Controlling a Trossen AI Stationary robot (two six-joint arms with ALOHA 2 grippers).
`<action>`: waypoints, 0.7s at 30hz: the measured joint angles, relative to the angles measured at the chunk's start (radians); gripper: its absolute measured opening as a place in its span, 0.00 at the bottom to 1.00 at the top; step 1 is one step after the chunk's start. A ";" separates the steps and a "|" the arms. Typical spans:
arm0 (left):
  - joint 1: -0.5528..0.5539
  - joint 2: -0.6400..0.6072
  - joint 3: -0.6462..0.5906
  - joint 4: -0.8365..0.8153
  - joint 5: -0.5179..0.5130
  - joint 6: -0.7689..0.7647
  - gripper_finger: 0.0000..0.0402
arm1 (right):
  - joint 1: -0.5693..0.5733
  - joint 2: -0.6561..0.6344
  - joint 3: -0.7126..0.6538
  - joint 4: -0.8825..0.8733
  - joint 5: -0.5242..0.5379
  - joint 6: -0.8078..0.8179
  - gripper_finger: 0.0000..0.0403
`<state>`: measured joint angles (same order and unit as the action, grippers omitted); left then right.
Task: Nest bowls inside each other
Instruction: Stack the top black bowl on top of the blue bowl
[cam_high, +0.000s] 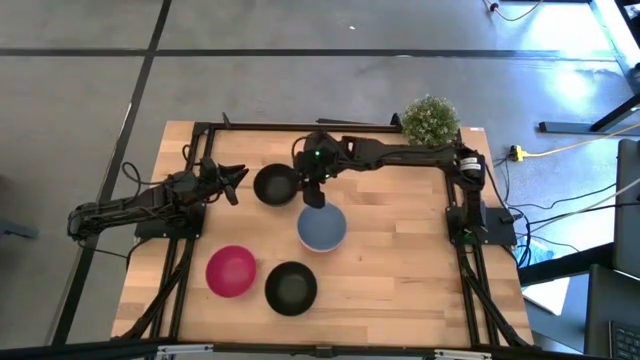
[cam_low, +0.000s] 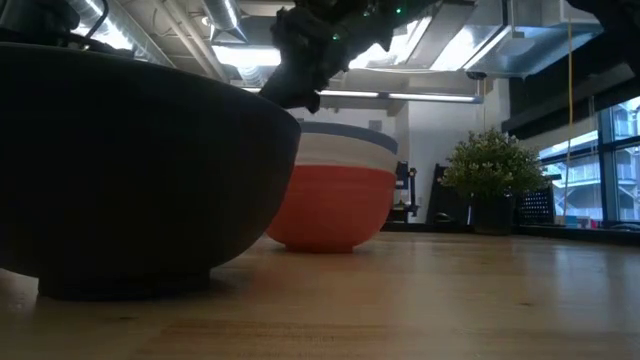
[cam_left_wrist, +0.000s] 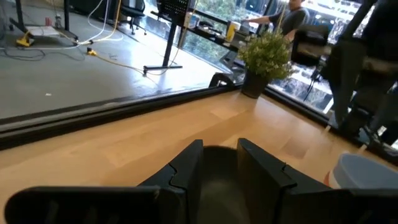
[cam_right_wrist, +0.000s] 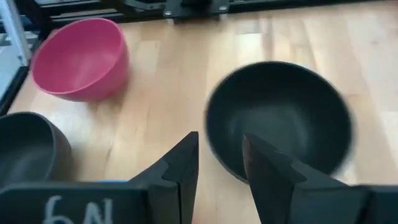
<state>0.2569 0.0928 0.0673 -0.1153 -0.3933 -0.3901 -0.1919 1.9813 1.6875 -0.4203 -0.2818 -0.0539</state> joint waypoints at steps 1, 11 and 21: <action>0.000 0.000 -0.001 0.003 0.012 0.000 0.23 | -0.001 -0.005 0.000 -0.003 0.000 0.000 0.31; 0.000 0.142 0.302 -0.015 0.141 0.195 0.23 | -0.005 -0.072 0.000 -0.067 0.003 -0.005 0.31; 0.043 0.581 0.686 -0.501 0.062 0.249 0.23 | -0.022 -0.152 0.000 -0.248 0.093 -0.033 0.31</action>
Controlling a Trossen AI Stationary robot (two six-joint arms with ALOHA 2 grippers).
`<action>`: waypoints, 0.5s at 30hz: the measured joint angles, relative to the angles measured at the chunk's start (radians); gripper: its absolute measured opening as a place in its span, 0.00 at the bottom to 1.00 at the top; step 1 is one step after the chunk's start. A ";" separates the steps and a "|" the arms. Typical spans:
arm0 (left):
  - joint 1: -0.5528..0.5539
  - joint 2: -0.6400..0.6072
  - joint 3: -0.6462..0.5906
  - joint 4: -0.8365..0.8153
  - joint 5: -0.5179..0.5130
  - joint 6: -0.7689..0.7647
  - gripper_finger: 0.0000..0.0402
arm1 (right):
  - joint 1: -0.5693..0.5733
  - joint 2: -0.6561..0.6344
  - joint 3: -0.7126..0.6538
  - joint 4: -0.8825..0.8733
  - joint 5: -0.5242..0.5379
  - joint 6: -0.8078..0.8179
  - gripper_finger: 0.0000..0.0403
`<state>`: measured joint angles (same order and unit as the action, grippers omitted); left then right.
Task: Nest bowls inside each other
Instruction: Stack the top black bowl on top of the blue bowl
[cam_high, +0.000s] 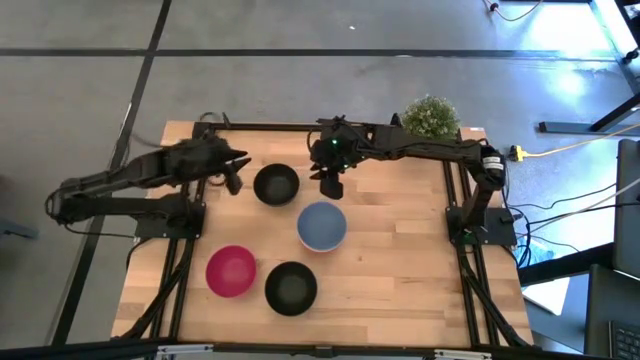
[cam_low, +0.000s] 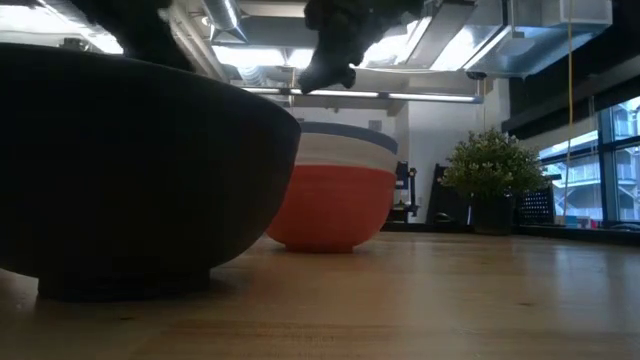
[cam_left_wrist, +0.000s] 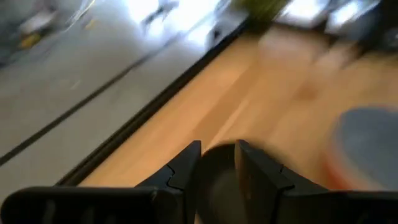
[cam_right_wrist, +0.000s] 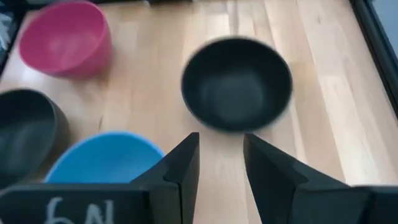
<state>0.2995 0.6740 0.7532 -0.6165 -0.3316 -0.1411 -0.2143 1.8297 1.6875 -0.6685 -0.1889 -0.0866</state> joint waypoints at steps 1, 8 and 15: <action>0.020 0.032 0.011 -0.035 -0.023 -0.012 0.23 | -0.001 -0.005 0.000 -0.020 0.004 -0.002 0.31; 0.154 0.173 0.019 -0.156 0.020 -0.033 0.23 | -0.002 -0.024 0.000 -0.126 0.052 -0.056 0.31; 0.163 0.237 0.020 -0.086 0.045 -0.036 0.23 | -0.010 -0.027 -0.001 -0.196 0.091 -0.126 0.31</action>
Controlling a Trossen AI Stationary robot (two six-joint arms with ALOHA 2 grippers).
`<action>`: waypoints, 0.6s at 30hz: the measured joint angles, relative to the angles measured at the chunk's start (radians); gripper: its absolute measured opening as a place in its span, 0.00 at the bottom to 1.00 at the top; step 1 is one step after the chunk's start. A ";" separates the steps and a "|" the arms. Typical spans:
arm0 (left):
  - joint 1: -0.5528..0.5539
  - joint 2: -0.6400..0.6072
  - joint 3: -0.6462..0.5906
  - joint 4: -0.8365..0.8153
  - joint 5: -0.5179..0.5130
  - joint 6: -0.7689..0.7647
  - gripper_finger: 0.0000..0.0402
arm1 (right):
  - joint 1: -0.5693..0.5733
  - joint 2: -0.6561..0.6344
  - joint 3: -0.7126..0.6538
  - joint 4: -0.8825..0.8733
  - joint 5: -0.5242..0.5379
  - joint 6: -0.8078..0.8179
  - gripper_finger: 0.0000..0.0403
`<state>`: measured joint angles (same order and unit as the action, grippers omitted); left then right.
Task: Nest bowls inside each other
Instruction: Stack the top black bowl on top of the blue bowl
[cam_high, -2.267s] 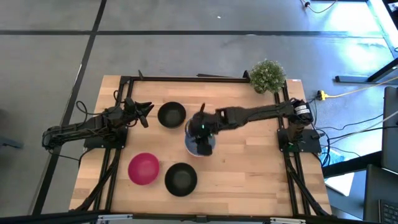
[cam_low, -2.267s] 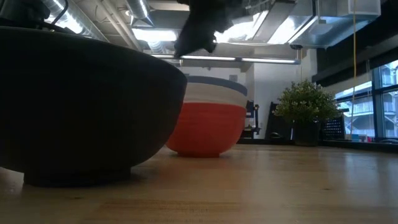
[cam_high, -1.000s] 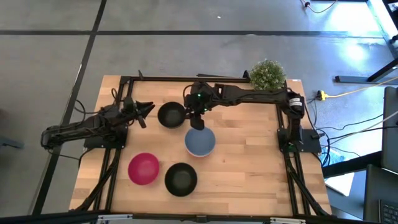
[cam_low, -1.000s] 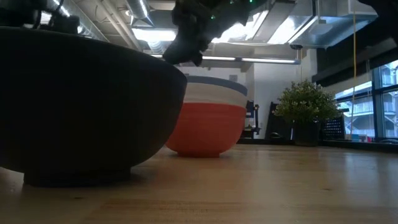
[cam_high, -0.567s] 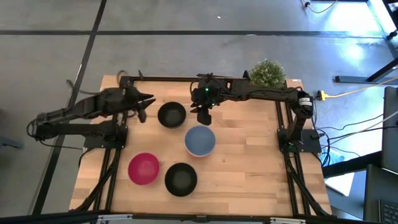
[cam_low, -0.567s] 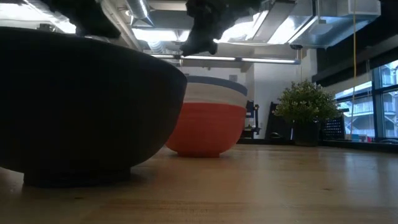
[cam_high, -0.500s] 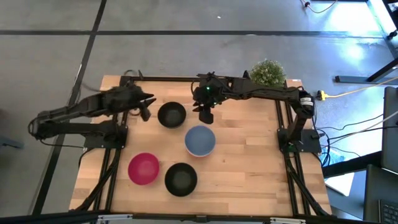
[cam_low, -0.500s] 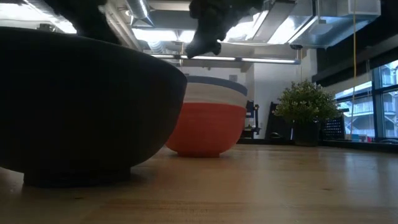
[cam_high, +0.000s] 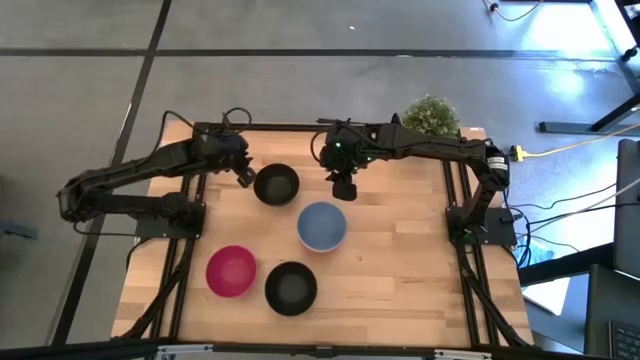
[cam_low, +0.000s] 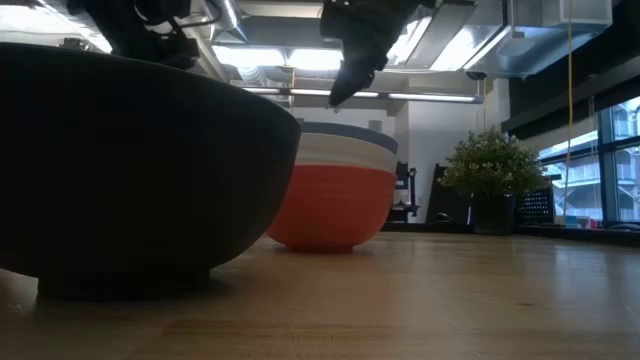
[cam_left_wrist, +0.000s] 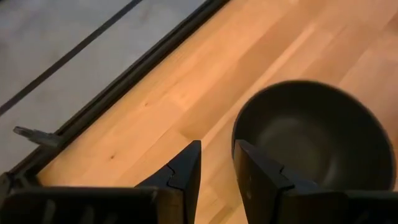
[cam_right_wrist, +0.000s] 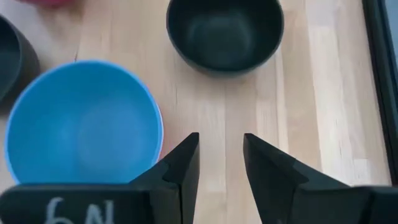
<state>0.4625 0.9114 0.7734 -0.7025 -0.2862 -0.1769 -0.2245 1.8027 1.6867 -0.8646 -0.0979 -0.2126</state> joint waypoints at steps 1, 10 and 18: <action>0.000 0.010 0.000 0.006 0.001 -0.015 0.23 | -0.003 0.000 0.000 -0.006 0.000 -0.004 0.31; 0.019 0.173 0.001 0.032 0.093 -0.057 0.23 | -0.053 0.000 0.000 0.022 0.000 -0.025 0.31; 0.074 0.290 0.001 0.112 0.192 -0.058 0.23 | -0.067 0.000 0.000 0.054 0.000 -0.009 0.31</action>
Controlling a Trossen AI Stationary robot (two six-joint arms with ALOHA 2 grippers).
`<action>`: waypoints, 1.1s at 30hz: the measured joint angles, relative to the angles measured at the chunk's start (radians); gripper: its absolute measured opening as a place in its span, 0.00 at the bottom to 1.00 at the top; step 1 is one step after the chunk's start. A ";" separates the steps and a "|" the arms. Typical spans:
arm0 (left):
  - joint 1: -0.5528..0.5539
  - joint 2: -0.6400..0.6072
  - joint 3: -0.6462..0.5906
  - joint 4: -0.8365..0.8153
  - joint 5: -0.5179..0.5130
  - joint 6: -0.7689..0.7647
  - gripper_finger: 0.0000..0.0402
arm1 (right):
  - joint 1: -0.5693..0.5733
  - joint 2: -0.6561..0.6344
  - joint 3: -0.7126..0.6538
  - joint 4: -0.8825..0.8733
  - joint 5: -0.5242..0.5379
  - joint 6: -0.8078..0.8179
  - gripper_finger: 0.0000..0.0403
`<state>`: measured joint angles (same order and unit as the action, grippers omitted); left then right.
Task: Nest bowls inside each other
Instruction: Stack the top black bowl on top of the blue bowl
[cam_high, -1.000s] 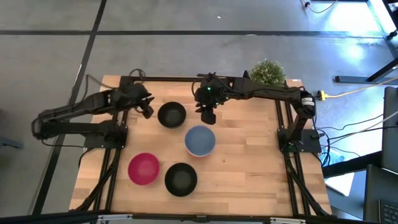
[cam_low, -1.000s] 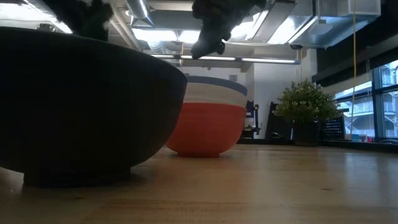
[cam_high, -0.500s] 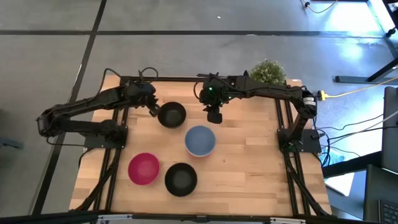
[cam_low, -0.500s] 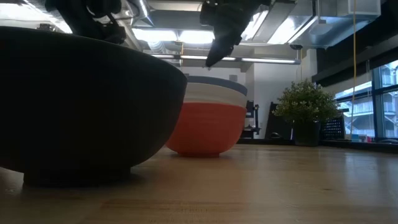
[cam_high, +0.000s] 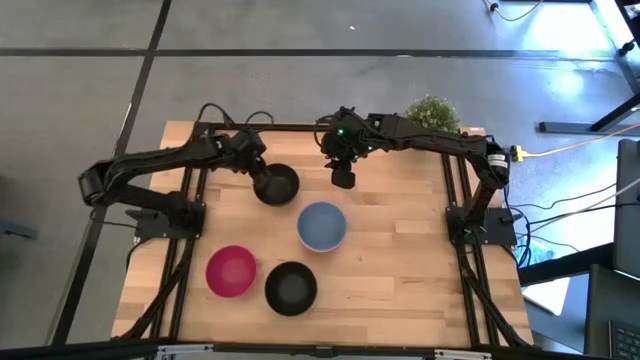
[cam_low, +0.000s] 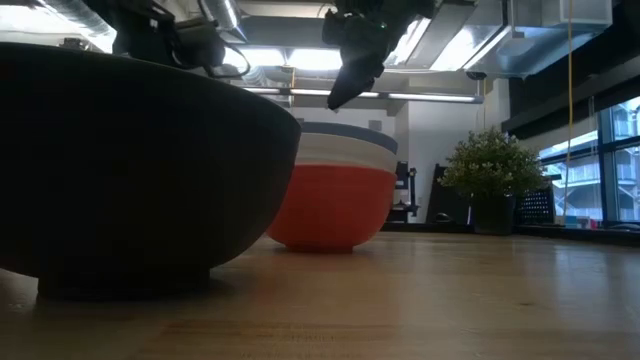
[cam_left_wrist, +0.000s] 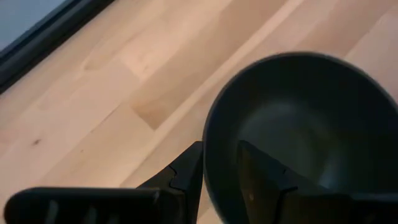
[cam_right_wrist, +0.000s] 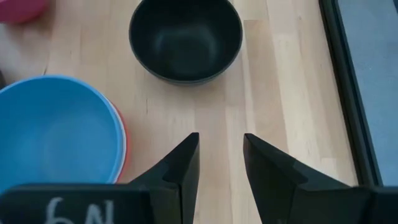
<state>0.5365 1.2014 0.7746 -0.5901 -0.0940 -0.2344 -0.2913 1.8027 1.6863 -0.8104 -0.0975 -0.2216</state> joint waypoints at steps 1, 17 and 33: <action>0.000 0.006 0.000 0.009 0.000 0.000 0.23 | 0.000 0.000 0.000 0.000 0.000 0.000 0.31; 0.018 0.011 0.024 0.022 -0.017 -0.037 0.23 | -0.028 0.000 0.000 -0.001 0.000 0.007 0.31; 0.022 0.118 0.024 -0.003 0.018 -0.068 0.23 | -0.028 0.000 0.000 0.000 0.000 0.010 0.31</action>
<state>0.5583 1.3198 0.7986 -0.5932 -0.0761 -0.3025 -0.3191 1.8027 1.6867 -0.8108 -0.0978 -0.2112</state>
